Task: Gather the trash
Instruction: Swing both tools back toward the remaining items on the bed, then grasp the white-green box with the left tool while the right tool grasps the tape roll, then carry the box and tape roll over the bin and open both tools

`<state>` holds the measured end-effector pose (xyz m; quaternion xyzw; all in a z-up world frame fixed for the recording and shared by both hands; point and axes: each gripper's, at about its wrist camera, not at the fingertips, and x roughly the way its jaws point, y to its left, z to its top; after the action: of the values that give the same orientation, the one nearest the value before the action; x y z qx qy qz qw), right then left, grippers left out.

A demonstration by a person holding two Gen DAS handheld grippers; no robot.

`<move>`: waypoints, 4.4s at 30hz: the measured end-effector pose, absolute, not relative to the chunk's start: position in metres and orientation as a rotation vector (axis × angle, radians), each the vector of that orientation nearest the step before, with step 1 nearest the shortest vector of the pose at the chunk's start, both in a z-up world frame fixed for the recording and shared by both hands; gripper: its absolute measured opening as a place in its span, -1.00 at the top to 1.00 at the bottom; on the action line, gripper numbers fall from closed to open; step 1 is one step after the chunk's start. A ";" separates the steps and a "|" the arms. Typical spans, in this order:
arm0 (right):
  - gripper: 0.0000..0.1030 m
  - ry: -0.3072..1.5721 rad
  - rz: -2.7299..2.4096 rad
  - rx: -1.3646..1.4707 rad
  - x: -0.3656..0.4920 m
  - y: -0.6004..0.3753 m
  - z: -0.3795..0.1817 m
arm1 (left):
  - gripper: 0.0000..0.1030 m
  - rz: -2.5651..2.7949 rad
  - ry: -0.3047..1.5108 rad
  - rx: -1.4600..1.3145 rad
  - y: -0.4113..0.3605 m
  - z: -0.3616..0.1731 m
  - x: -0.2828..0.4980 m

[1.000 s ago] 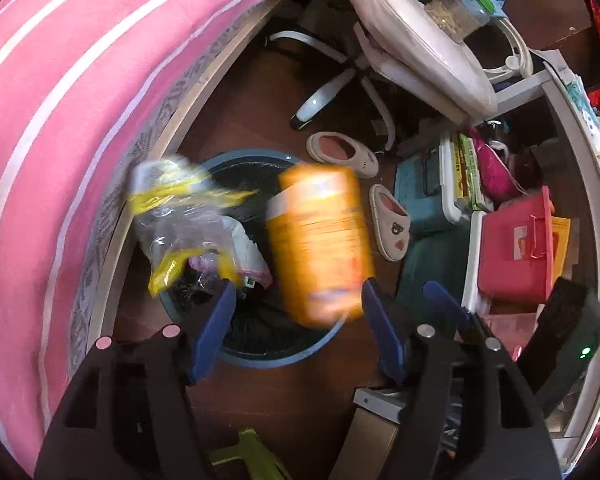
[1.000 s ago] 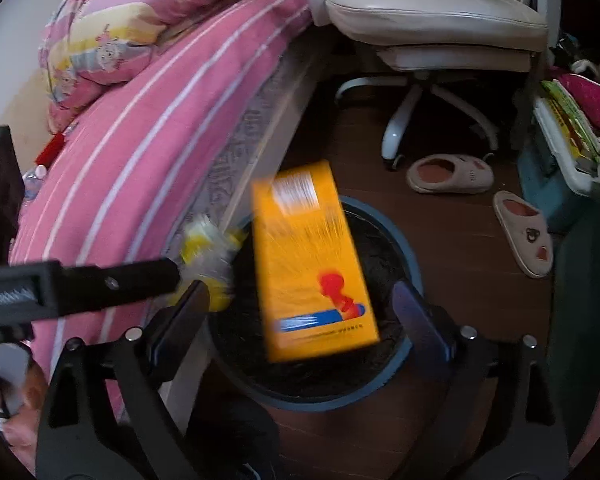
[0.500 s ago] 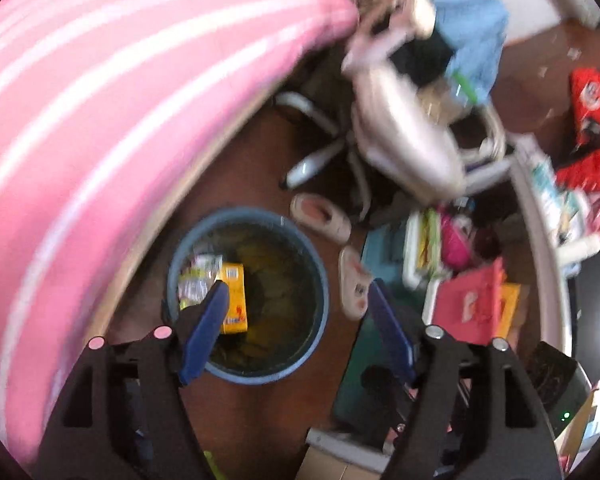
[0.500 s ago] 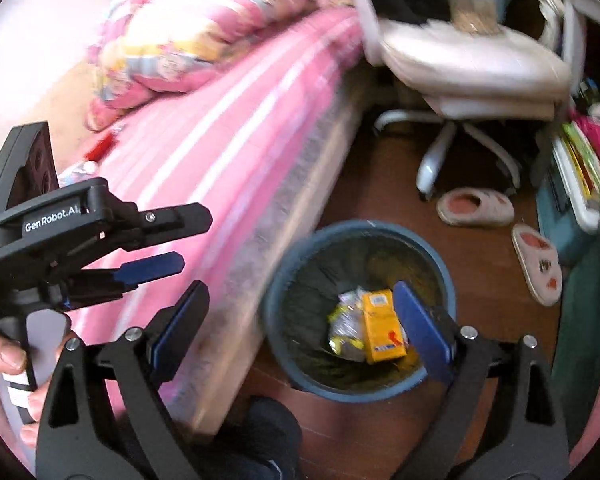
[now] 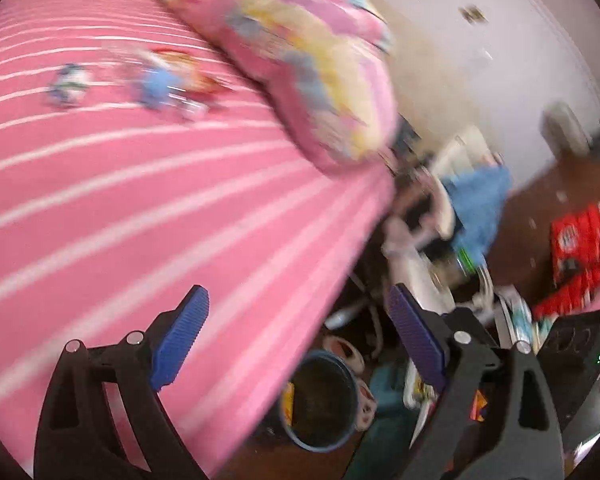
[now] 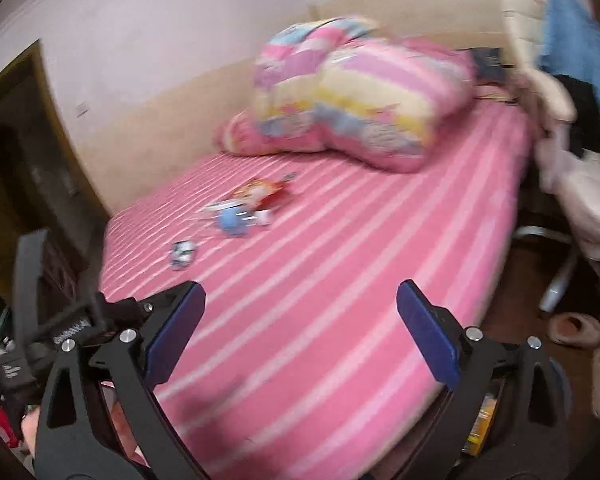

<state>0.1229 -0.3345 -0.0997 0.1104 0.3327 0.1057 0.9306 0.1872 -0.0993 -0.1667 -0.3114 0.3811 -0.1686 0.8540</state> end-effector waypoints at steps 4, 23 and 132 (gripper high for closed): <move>-0.85 0.718 0.303 0.189 0.173 -0.267 -0.128 | -0.72 -0.186 0.791 -0.647 -0.022 -0.186 0.209; -0.86 0.833 0.372 0.140 0.303 -0.161 -0.251 | -0.70 -0.004 0.798 -0.481 0.106 -0.248 0.339; 0.65 1.397 -0.296 0.799 0.091 -0.593 -0.226 | 0.43 -0.877 1.712 -0.002 -0.491 -0.333 0.250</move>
<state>0.0906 -0.5925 -0.2264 0.3562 0.6231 -0.1319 0.6838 0.2503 -0.4914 -0.3330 -0.0007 0.7300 -0.3740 0.5720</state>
